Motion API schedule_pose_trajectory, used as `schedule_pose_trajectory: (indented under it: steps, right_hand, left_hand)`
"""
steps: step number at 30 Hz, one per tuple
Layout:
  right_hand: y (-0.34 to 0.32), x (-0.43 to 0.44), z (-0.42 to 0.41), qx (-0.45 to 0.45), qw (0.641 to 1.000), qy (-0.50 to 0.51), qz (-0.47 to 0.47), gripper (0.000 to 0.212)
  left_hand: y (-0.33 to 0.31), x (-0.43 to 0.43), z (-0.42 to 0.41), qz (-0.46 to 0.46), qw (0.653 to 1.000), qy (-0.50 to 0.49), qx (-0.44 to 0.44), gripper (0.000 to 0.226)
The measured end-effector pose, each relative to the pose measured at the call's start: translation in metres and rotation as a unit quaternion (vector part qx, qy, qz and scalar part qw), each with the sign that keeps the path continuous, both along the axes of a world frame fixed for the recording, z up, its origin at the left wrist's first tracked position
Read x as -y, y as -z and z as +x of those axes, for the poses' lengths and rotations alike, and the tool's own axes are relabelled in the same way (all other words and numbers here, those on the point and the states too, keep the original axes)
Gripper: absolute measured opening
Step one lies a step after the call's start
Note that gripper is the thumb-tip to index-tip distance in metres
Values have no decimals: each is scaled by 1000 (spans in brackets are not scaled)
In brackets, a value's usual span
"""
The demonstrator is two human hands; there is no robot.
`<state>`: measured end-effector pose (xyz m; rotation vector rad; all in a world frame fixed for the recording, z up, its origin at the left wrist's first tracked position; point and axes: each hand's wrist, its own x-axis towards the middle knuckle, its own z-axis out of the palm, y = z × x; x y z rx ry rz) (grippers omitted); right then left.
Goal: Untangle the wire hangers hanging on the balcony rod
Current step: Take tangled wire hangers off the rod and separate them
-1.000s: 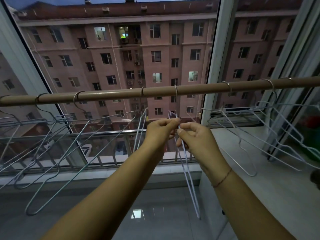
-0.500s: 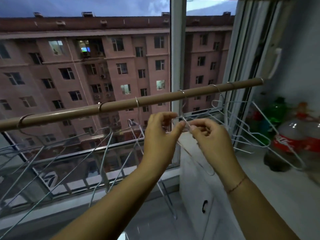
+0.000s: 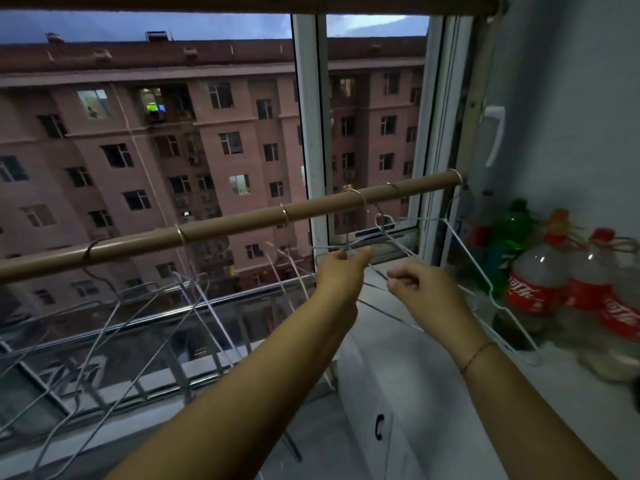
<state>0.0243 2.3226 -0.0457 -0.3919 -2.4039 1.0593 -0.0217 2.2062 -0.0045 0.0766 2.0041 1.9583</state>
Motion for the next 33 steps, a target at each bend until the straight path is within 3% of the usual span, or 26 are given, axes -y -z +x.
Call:
schedule_pose_trajectory:
  steps: [6, 13, 18, 22, 27, 33]
  right_hand:
    - [10, -4, 0, 5, 992, -101, -72, 15]
    - [7, 7, -24, -23, 972, -172, -158, 19]
    - [9, 12, -39, -38, 960, -175, -215, 26]
    - [11, 16, -46, -51, 952, -174, -247, 15]
    - [3, 21, -57, -90, 948, -164, -257, 21]
    - [4, 23, -65, -112, 942, -152, -278, 13]
  left_hand:
    - [12, -11, -9, 95, 993, -58, 27, 12]
    - [-1, -17, -27, 146, 983, -114, -1, 13]
    - [0, -20, -38, 138, 977, -164, -7, 11]
    - [-4, -19, -47, 181, 969, -167, 13, 8]
    - [-16, -20, -62, 199, 966, -166, 9, 11]
    - [-11, -15, -74, 154, 974, -165, 26, 11]
